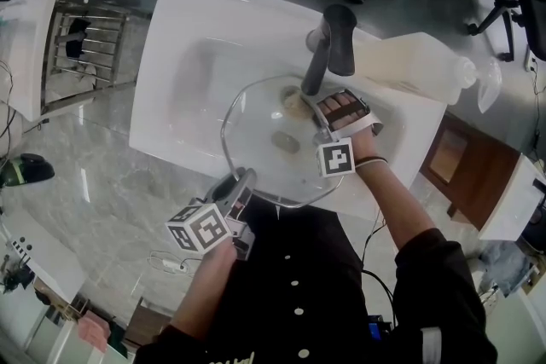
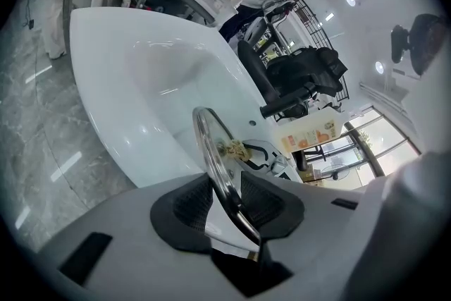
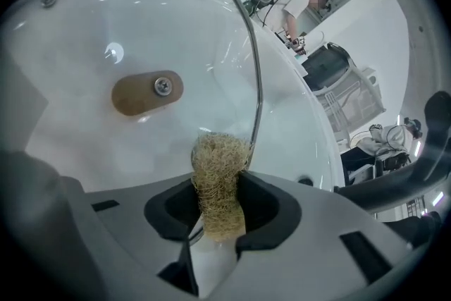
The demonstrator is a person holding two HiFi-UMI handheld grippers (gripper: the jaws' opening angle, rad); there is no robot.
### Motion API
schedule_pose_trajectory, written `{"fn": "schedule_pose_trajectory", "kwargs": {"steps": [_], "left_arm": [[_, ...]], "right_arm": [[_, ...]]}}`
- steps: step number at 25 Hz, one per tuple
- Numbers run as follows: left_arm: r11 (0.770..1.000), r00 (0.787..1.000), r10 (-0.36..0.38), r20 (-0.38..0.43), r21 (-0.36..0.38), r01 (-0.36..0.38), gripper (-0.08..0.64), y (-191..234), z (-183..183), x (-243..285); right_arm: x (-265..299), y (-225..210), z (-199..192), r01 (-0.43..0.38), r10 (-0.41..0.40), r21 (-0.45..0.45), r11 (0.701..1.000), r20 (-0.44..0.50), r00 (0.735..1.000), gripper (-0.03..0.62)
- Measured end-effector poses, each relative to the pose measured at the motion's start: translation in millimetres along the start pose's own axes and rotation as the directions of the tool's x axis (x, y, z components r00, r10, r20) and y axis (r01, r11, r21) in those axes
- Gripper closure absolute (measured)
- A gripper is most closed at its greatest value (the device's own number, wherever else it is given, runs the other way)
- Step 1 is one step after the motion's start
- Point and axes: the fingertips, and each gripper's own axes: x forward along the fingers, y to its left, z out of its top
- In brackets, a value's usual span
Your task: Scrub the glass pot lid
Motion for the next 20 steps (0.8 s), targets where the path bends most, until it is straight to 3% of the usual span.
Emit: {"fn": "schedule_pose_trajectory", "kwargs": {"steps": [10,20], "left_arm": [[1.0,1.0,-0.002,0.001,0.012,0.002,0.416,0,0,0],[1.0,1.0,-0.001,-0.004,0.011,0.001,0.416,-1,0,0]], "right_arm": [[-19,21,-27,-0.086,0.085,-0.027,0.996,-0.035,0.996,0.449],[-29,23,-28,-0.083,0.081,-0.08,0.993,-0.025,0.996,0.448]]}}
